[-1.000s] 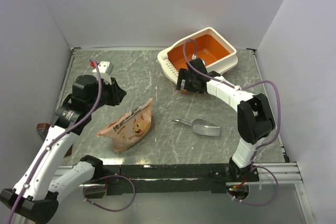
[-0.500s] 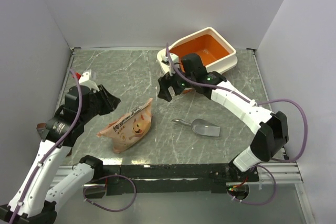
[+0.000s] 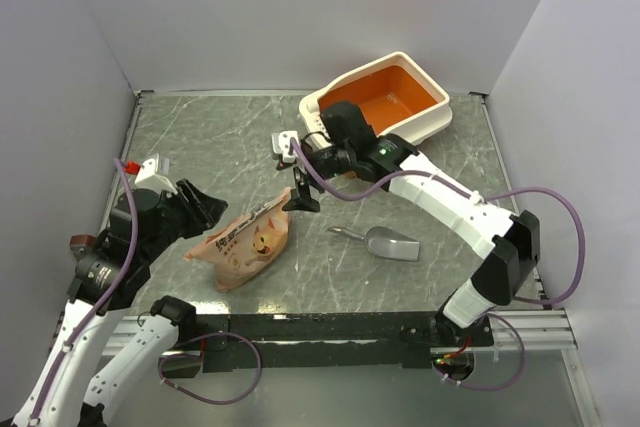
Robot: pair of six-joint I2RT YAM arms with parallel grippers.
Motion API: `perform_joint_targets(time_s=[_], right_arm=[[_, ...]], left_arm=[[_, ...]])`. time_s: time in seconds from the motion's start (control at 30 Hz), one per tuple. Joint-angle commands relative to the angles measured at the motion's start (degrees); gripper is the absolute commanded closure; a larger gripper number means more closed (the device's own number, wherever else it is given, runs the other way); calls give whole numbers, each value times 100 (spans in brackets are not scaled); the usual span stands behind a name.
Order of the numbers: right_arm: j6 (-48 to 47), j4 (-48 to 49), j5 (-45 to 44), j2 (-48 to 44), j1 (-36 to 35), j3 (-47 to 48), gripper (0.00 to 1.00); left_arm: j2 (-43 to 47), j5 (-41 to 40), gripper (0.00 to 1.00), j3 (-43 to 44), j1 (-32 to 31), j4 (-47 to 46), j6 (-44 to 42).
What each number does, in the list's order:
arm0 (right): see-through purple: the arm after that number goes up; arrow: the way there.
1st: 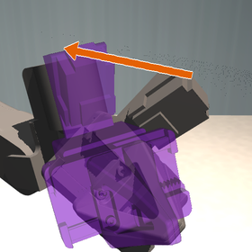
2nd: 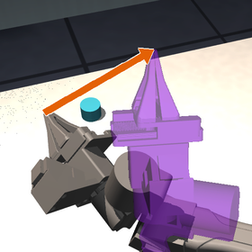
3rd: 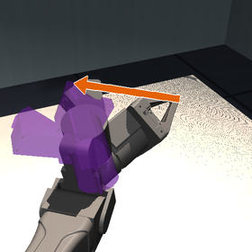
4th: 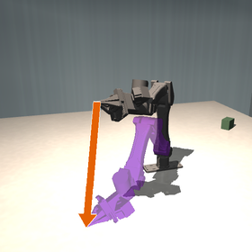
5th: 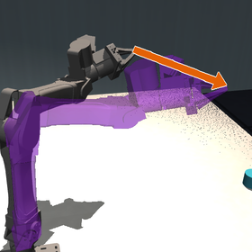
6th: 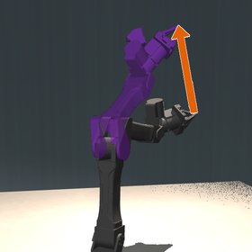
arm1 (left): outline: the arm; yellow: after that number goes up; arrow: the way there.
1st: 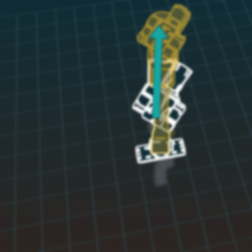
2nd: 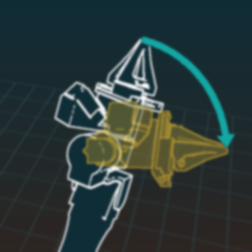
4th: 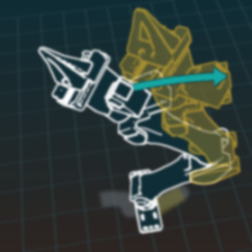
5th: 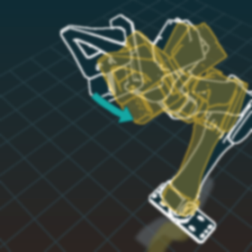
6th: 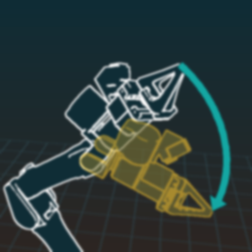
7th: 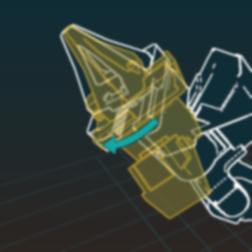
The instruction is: Fill the litter box with clean litter
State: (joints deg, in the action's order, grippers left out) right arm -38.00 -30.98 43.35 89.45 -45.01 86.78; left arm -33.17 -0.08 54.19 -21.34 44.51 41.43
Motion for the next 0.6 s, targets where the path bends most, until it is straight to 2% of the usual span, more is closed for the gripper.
perform_joint_targets(time_s=[0.0,0.17,0.33,0.57], right_arm=[[-1366,-758,806,397,-95,795,0],[-1693,-1340,701,1090,-323,1454,1],[-1641,-1183,570,1434,-534,1570,2],[-1386,-814,490,1707,-649,1535,5]], left_arm=[[188,51,51,-172,7,-100,67],[197,43,49,-172,7,-66,-12],[249,25,42,-85,7,-30,-65],[293,-150,41,-75,7,93,-144]])
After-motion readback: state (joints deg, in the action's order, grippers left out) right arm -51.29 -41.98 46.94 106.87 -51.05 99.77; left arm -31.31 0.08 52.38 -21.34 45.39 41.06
